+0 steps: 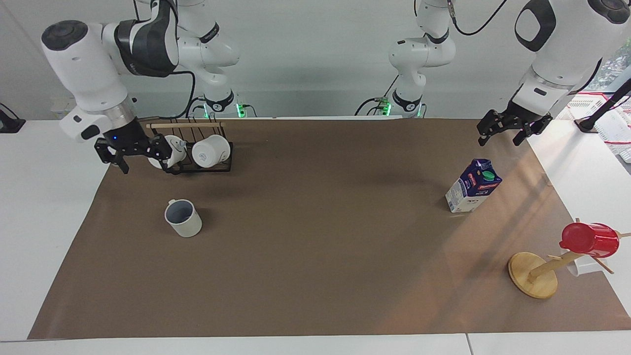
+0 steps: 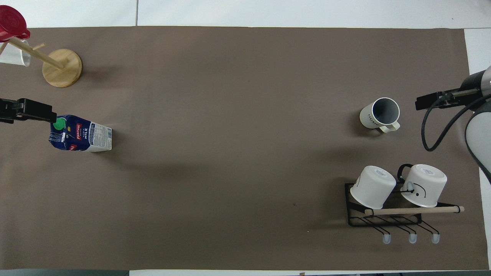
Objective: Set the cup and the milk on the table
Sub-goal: 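Hold the milk carton with the left gripper while the right gripper reaches the mug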
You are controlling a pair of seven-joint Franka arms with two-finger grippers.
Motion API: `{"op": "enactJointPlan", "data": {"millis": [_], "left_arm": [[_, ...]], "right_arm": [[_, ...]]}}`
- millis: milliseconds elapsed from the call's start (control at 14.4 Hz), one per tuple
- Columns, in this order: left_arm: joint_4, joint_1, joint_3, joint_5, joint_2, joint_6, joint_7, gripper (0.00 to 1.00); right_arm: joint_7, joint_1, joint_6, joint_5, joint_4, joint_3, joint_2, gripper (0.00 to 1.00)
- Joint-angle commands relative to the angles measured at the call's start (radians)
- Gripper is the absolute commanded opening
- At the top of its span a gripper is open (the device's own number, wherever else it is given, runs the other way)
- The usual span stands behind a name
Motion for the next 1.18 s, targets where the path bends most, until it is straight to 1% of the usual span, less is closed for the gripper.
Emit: {"op": "enactJointPlan", "data": {"millis": [0, 139, 278, 348, 487, 557, 696, 766, 835, 975, 1044, 1114], "left_arm": [[-0.091, 0.005, 0.005, -0.015, -0.049, 0.082, 0.015, 1.00], [-0.111, 0.005, 0.005, -0.012, -0.041, 0.117, 0.017, 1.00], [-0.169, 0.016, 0.005, -0.012, -0.040, 0.183, 0.017, 1.00], [-0.213, 0.027, 0.005, -0.012, -0.041, 0.218, 0.017, 1.00], [-0.270, 0.036, 0.005, -0.012, -0.041, 0.271, 0.017, 1.00], [-0.295, 0.045, 0.003, -0.012, -0.040, 0.297, 0.017, 1.00], [-0.353, 0.060, 0.003, -0.012, -0.035, 0.367, 0.018, 1.00], [-0.373, 0.071, 0.003, -0.012, -0.035, 0.395, 0.014, 1.00], [-0.379, 0.073, 0.003, -0.012, -0.034, 0.401, 0.011, 1.00], [-0.399, 0.071, 0.002, -0.012, -0.034, 0.415, 0.006, 1.00], [-0.404, 0.070, 0.002, -0.012, -0.034, 0.423, 0.005, 1.00], [-0.404, 0.065, 0.000, -0.012, -0.034, 0.432, 0.000, 1.00]], "right_arm": [[-0.204, -0.056, 0.158, 0.071, -0.107, 0.004, 0.040, 1.00], [-0.214, -0.061, 0.261, 0.086, -0.164, 0.004, 0.068, 1.00], [-0.208, -0.055, 0.342, 0.088, -0.169, 0.005, 0.117, 1.00], [-0.208, -0.053, 0.355, 0.089, -0.168, 0.007, 0.125, 1.00], [-0.208, -0.038, 0.366, 0.092, -0.169, 0.007, 0.146, 1.00], [-0.207, -0.037, 0.393, 0.094, -0.172, 0.007, 0.164, 1.00], [-0.208, -0.035, 0.445, 0.094, -0.218, 0.008, 0.163, 1.00], [-0.208, -0.032, 0.449, 0.094, -0.227, 0.008, 0.160, 0.98], [-0.214, -0.034, 0.450, 0.094, -0.232, 0.008, 0.158, 0.88], [-0.208, -0.030, 0.455, 0.094, -0.235, 0.008, 0.157, 0.64], [-0.208, -0.021, 0.470, 0.094, -0.235, 0.008, 0.158, 0.57], [-0.207, -0.006, 0.478, 0.094, -0.235, 0.008, 0.158, 0.48]]}}
